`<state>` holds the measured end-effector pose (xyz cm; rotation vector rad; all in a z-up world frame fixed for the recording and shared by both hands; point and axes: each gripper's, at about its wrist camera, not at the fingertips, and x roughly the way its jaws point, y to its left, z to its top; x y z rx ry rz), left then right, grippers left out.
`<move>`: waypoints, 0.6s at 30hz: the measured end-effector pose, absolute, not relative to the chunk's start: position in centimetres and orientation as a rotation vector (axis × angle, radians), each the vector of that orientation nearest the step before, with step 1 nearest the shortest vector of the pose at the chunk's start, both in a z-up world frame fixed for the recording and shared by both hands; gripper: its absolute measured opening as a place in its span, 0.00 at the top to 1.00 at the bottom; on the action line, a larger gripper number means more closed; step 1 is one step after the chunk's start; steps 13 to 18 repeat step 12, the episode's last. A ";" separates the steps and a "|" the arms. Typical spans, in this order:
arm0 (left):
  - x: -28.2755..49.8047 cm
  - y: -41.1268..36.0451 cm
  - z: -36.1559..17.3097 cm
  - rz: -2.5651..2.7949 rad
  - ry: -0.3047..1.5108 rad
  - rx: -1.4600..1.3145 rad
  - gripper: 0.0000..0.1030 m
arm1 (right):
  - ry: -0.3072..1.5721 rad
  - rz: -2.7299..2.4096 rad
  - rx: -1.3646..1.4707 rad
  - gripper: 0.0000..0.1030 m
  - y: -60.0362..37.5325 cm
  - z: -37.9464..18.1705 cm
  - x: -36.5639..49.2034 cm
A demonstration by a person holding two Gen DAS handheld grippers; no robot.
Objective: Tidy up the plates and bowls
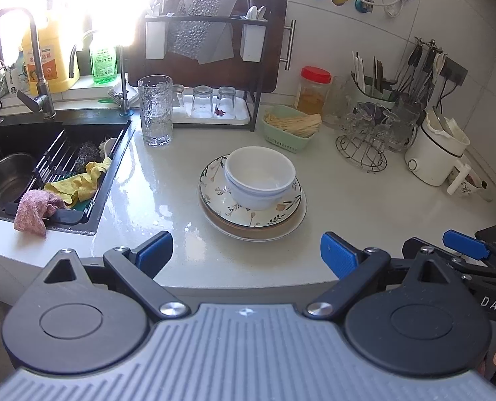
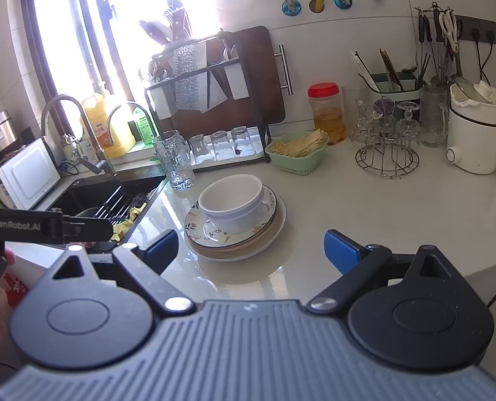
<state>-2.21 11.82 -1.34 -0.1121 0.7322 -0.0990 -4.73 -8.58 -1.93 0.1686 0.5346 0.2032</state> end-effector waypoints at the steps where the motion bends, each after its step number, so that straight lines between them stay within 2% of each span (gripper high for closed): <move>1: -2.3 11.7 -1.2 -0.102 0.727 -0.111 0.06 | 0.532 0.205 0.168 0.07 -8.6 -1.8 -4.7; 18: -2.9 10.9 -0.5 -0.098 0.716 -0.103 0.06 | 0.523 0.218 0.173 0.07 -9.0 -1.7 -4.5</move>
